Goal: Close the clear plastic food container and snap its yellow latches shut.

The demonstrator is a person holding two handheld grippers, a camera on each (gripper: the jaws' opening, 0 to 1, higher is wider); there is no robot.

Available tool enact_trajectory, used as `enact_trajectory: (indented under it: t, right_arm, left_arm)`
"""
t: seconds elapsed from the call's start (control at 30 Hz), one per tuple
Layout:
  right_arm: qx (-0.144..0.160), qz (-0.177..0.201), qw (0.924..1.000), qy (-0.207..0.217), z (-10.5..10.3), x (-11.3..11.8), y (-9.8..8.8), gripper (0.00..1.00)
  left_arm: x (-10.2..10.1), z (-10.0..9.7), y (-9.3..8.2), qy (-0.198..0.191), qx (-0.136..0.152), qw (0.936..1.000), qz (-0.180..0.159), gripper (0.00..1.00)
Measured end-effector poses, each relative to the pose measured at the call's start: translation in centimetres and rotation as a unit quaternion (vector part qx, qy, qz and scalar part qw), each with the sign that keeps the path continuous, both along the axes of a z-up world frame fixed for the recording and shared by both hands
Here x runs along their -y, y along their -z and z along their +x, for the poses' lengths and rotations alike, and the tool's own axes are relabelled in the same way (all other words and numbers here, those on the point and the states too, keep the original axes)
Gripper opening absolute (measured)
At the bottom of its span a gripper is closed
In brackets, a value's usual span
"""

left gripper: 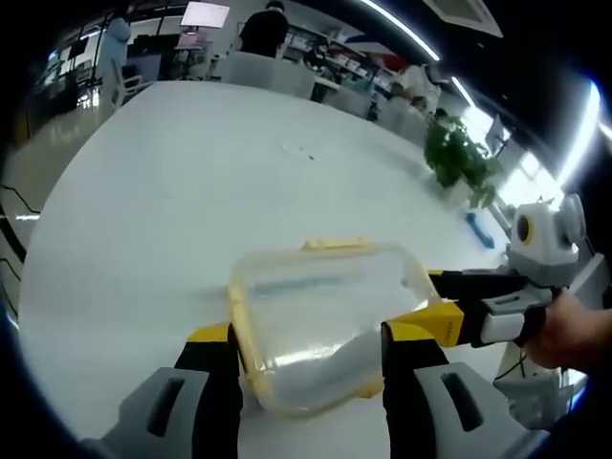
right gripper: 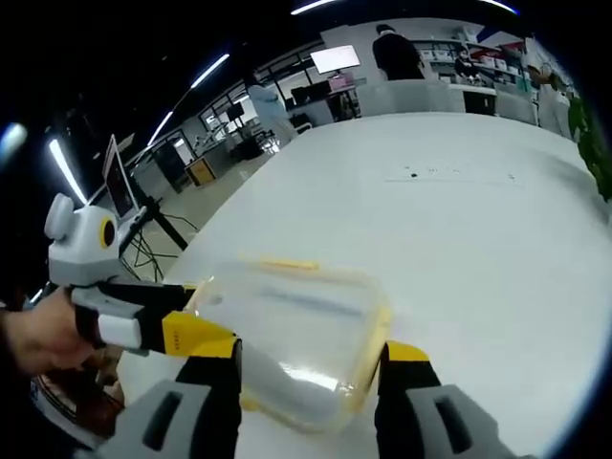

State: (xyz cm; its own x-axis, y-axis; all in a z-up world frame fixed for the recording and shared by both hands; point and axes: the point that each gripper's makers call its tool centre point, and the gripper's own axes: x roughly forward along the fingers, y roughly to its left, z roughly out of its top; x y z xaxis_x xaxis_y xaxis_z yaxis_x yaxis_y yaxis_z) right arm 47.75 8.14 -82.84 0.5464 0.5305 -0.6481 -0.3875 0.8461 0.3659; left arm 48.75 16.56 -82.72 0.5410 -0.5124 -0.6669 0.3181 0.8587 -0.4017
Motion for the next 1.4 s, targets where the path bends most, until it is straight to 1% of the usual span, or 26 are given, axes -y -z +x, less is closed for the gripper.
enact_trajectory:
  t: [0.13, 0.3, 0.63, 0.73, 0.77, 0.8, 0.9, 0.93, 0.97, 1.03, 1.13, 1.23, 1.27, 1.3, 1.33, 1.37, 1.4]
  right_arm:
    - [0.001, -0.001, 1.0, 0.004, 0.4, -0.1, 0.0, 0.55]
    - [0.003, 0.0, 0.9999, 0.01, 0.4, -0.1, 0.0, 0.55]
    - [0.001, -0.005, 0.9998, 0.02, 0.4, -0.2, 0.0, 0.58]
    - [0.002, -0.003, 0.9998, 0.019, 0.4, -0.1, 0.0, 0.59]
    - [0.001, -0.004, 0.9998, 0.019, 0.4, -0.1, 0.0, 0.59]
    - [0.002, -0.005, 0.9998, 0.02, 0.4, -0.1, -0.1, 0.59]
    - [0.009, -0.001, 0.9996, 0.025, 0.6, -0.1, -0.2, 0.63]
    - [0.024, 0.004, 0.999, 0.038, 1.0, 0.2, -0.8, 0.64]
    - [0.027, 0.004, 0.9989, 0.039, 1.1, 0.2, -0.9, 0.64]
    - [0.028, -0.005, 0.9989, 0.038, 1.2, 0.4, -0.9, 0.68]
    - [0.036, -0.004, 0.9985, 0.042, 1.5, 0.6, -1.2, 0.78]
    - [0.052, -0.008, 0.9975, 0.048, 1.8, 1.4, -1.6, 0.83]
    - [0.058, -0.009, 0.997, 0.051, 1.9, 1.5, -1.8, 0.87]
    - [0.068, -0.01, 0.9962, 0.053, 2.0, 1.7, -2.1, 0.91]
    - [0.071, -0.009, 0.996, 0.054, 2.0, 1.7, -2.2, 0.95]
    - [0.073, -0.008, 0.9959, 0.053, 2.0, 1.6, -2.3, 1.0]
    - [0.076, -0.011, 0.9959, 0.048, 1.9, 1.5, -2.4, 1.0]
  left_arm:
    - [-0.2, 0.7, 0.0, -0.003, 0.001, 1.0, 0.0, 0.58]
    - [-0.2, 0.7, 0.0, -0.006, 0.002, 1.0, 0.0, 0.59]
    - [-0.3, 0.9, -0.1, -0.033, 0.009, 0.9994, 0.001, 0.6]
    - [-0.3, 0.9, -0.1, -0.032, 0.007, 0.9995, 0.003, 0.6]
    - [-0.3, 0.8, 0.0, -0.024, 0.009, 0.9996, 0.008, 0.6]
    - [-0.4, 0.9, -0.1, -0.024, 0.012, 0.9996, 0.005, 0.6]
    - [-0.5, 1.0, -0.2, -0.022, 0.016, 0.9996, 0.008, 0.6]
    - [-0.8, 1.1, -0.3, -0.026, 0.018, 0.9995, 0.007, 0.61]
    - [-1.0, 1.2, -0.6, -0.032, 0.019, 0.9993, 0.0, 0.62]
    - [-1.5, 1.4, -0.8, -0.037, 0.027, 0.9989, 0.004, 0.65]
    - [-1.8, 1.4, -0.6, -0.039, 0.031, 0.9987, 0.008, 0.75]
    - [-2.4, 1.5, -0.4, -0.051, 0.033, 0.9981, 0.003, 0.87]
    - [-2.6, 1.6, -0.5, -0.057, 0.036, 0.9977, 0.002, 0.9]
    - [-3.1, 1.9, -0.5, -0.069, 0.044, 0.9966, 0.007, 0.94]
    - [-3.5, 2.0, -0.6, -0.073, 0.051, 0.9959, 0.014, 0.99]
    - [-3.8, 2.0, -0.5, -0.074, 0.054, 0.9955, 0.024, 0.99]
    - [-4.0, 1.8, -0.5, -0.072, 0.052, 0.9955, 0.032, 0.99]
